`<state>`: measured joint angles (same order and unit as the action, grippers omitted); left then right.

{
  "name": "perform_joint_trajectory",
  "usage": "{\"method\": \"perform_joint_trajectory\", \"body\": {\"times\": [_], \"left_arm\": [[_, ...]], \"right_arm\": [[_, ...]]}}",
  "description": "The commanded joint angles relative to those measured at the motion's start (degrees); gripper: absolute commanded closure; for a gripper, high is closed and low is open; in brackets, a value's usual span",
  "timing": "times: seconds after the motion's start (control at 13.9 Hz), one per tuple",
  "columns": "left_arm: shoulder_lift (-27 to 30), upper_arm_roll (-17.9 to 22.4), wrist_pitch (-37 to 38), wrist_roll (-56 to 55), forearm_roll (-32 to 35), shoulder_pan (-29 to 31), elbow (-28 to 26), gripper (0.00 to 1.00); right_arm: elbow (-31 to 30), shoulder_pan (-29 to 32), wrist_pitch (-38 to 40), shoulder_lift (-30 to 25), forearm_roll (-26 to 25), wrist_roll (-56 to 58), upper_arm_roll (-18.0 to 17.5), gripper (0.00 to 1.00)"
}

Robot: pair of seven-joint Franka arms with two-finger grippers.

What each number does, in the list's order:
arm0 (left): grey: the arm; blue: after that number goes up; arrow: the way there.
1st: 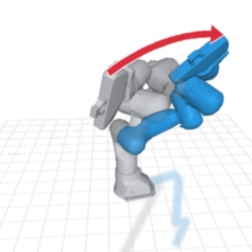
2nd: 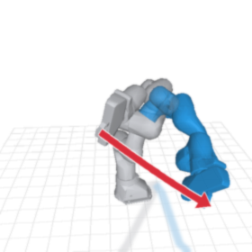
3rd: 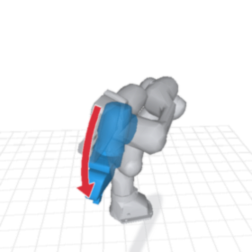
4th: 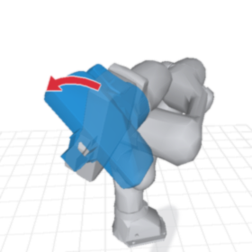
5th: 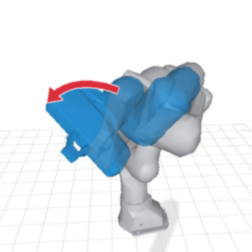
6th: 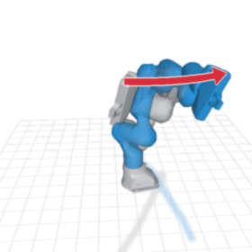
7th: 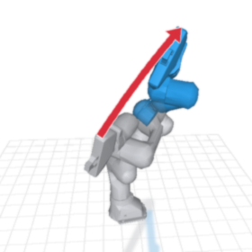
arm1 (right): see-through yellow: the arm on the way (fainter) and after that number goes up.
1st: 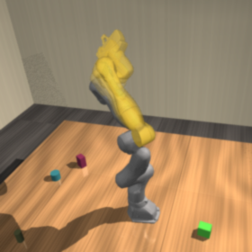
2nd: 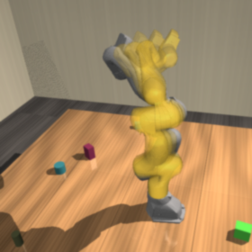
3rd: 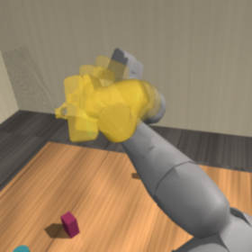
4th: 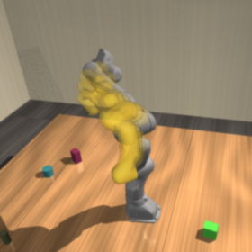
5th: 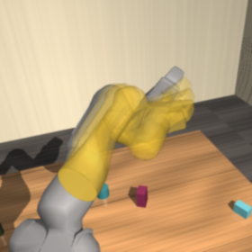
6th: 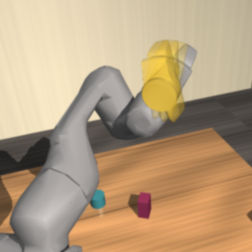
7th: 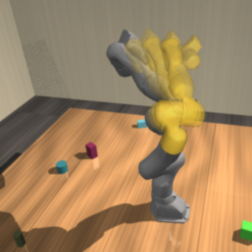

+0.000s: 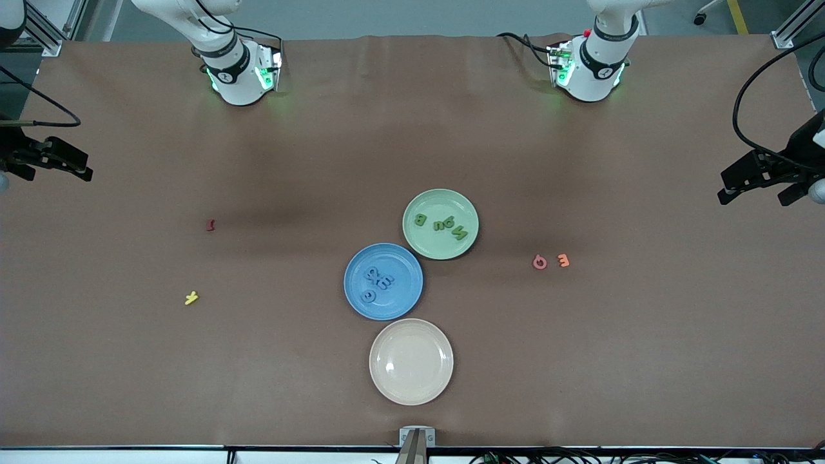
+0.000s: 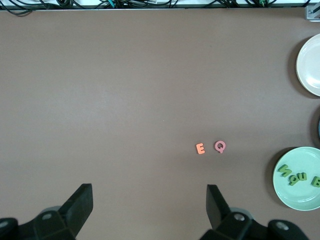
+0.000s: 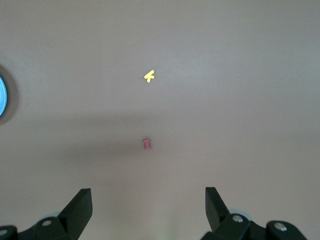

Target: Sort letters by color into matching plates

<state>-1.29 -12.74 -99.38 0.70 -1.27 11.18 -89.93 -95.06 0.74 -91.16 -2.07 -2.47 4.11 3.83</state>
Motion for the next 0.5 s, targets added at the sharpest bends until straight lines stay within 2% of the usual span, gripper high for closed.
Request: {"method": "perform_joint_trajectory", "body": {"times": [0.0, 0.22, 0.43], "left_arm": [[-0.6, 2.9, 1.2, -0.3, 0.9, -3.2, 1.8, 0.0], [-0.6, 6.0, 1.2, -0.3, 0.9, -6.2, 1.8, 0.0], [-0.5, 6.6, 1.2, -0.3, 0.9, -7.0, 1.8, 0.0]], "right_arm": [[-1.3, 0.7, 1.3, -1.5, 1.0, 0.7, -0.1, 0.0], [-1.4, 0.8, 2.2, -2.6, 1.0, 0.7, 0.0, 0.0], [-1.4, 0.8, 3.0, -3.8, 1.0, 0.7, 0.0, 0.0]]}}
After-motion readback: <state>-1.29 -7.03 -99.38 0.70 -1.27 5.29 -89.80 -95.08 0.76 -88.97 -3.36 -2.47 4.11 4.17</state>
